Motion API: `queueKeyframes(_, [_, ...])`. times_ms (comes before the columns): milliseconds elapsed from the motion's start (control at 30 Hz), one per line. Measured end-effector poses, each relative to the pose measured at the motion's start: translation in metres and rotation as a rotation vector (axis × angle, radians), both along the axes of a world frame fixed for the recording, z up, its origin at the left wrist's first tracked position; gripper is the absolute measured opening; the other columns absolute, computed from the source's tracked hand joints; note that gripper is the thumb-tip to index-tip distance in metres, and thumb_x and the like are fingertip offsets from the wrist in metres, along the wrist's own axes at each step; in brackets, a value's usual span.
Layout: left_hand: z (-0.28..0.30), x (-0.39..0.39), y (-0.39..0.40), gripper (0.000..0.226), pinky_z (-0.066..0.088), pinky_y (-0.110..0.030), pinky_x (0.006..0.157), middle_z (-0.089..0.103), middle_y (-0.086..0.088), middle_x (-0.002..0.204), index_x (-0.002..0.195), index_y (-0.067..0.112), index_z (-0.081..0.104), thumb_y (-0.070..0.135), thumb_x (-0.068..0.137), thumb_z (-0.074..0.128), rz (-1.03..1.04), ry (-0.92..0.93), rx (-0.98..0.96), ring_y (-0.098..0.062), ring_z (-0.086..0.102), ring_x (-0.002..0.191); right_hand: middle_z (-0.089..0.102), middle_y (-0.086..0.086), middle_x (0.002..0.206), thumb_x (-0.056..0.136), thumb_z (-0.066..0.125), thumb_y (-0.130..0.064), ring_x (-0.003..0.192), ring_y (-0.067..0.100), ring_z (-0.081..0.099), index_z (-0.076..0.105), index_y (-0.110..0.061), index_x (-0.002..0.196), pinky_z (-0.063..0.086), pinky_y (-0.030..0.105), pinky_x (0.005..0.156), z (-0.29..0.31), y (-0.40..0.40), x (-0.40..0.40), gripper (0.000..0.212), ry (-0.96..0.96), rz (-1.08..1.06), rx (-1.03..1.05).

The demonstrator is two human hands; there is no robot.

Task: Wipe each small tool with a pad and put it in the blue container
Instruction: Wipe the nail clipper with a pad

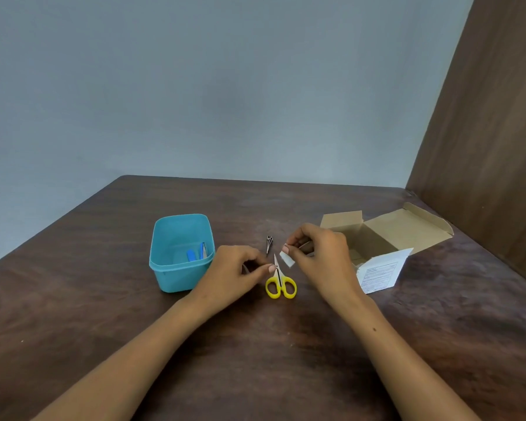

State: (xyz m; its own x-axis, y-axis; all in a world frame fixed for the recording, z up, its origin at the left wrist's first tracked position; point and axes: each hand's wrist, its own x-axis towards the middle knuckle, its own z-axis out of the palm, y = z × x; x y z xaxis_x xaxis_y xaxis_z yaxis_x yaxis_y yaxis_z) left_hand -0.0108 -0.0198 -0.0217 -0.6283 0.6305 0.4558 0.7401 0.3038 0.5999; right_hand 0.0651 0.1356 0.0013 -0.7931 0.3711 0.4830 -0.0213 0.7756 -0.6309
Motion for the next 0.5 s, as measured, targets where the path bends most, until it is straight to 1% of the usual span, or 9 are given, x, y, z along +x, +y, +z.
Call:
queueKeyframes(67, [-0.001, -0.002, 0.0, 0.012, 0.047, -0.018, 0.062, 0.07, 0.007, 0.071, 0.077, 0.017, 0.074, 0.027, 0.082, 0.07, 0.052, 0.003, 0.0, -0.007, 0.062, 0.072, 0.067, -0.007, 0.068, 0.077, 0.075, -0.019, 0.065, 0.007, 0.061, 0.064, -0.021, 0.071, 0.055, 0.034, 0.063, 0.0, 0.0, 0.0, 0.013, -0.003, -0.002, 0.0])
queueKeyframes(167, [-0.004, -0.006, -0.001, 0.016, 0.045, -0.018, 0.06, 0.069, 0.007, 0.067, 0.071, 0.017, 0.071, 0.029, 0.082, 0.07, 0.143, 0.027, -0.015, -0.006, 0.06, 0.065, 0.066, -0.009, 0.067, 0.077, 0.075, -0.019, 0.064, 0.005, 0.061, 0.062, -0.024, 0.069, 0.055, 0.034, 0.063, 0.0, 0.0, 0.0, 0.016, -0.007, -0.007, -0.009])
queueKeyframes(267, [-0.007, -0.008, 0.0, 0.014, 0.041, -0.015, 0.057, 0.065, 0.006, 0.068, 0.07, 0.021, 0.067, 0.028, 0.082, 0.069, 0.207, 0.045, -0.032, -0.006, 0.057, 0.065, 0.065, -0.009, 0.066, 0.077, 0.075, -0.019, 0.064, 0.006, 0.061, 0.061, -0.026, 0.068, 0.054, 0.033, 0.063, 0.001, 0.0, -0.001, 0.018, -0.005, -0.013, -0.006])
queueKeyframes(333, [-0.008, -0.009, 0.008, 0.009, 0.042, -0.019, 0.063, 0.063, 0.004, 0.078, 0.079, 0.019, 0.067, 0.027, 0.083, 0.068, 0.205, 0.075, -0.055, -0.007, 0.056, 0.071, 0.065, -0.008, 0.067, 0.077, 0.075, -0.018, 0.065, 0.007, 0.061, 0.059, -0.026, 0.068, 0.055, 0.033, 0.063, 0.0, 0.0, -0.001, 0.02, -0.002, -0.015, 0.0])
queueKeyframes(367, [-0.008, -0.009, 0.013, 0.011, 0.045, -0.023, 0.068, 0.062, 0.003, 0.085, 0.087, 0.018, 0.066, 0.028, 0.083, 0.067, 0.199, 0.089, -0.084, -0.008, 0.056, 0.078, 0.064, -0.008, 0.067, 0.077, 0.074, -0.017, 0.065, 0.007, 0.061, 0.059, -0.026, 0.068, 0.055, 0.033, 0.064, 0.001, 0.0, -0.001, 0.02, 0.001, -0.014, 0.0])
queueKeyframes(433, [-0.006, -0.013, 0.026, 0.024, 0.048, -0.031, 0.079, 0.059, -0.002, 0.1, 0.106, 0.016, 0.063, 0.029, 0.086, 0.064, 0.212, 0.105, -0.15, -0.015, 0.056, 0.092, 0.065, -0.007, 0.068, 0.078, 0.074, -0.015, 0.066, 0.008, 0.062, 0.058, -0.026, 0.068, 0.055, 0.032, 0.065, 0.0, 0.0, -0.001, 0.021, 0.008, -0.017, 0.003])
queueKeyframes(500, [-0.002, -0.019, 0.037, 0.029, 0.049, -0.035, 0.083, 0.059, -0.006, 0.105, 0.111, 0.014, 0.06, 0.029, 0.086, 0.063, 0.25, 0.108, -0.176, -0.02, 0.056, 0.097, 0.066, -0.005, 0.07, 0.078, 0.073, -0.014, 0.067, 0.01, 0.063, 0.058, -0.025, 0.069, 0.055, 0.032, 0.065, -0.001, 0.001, -0.001, 0.02, 0.017, -0.024, 0.01])
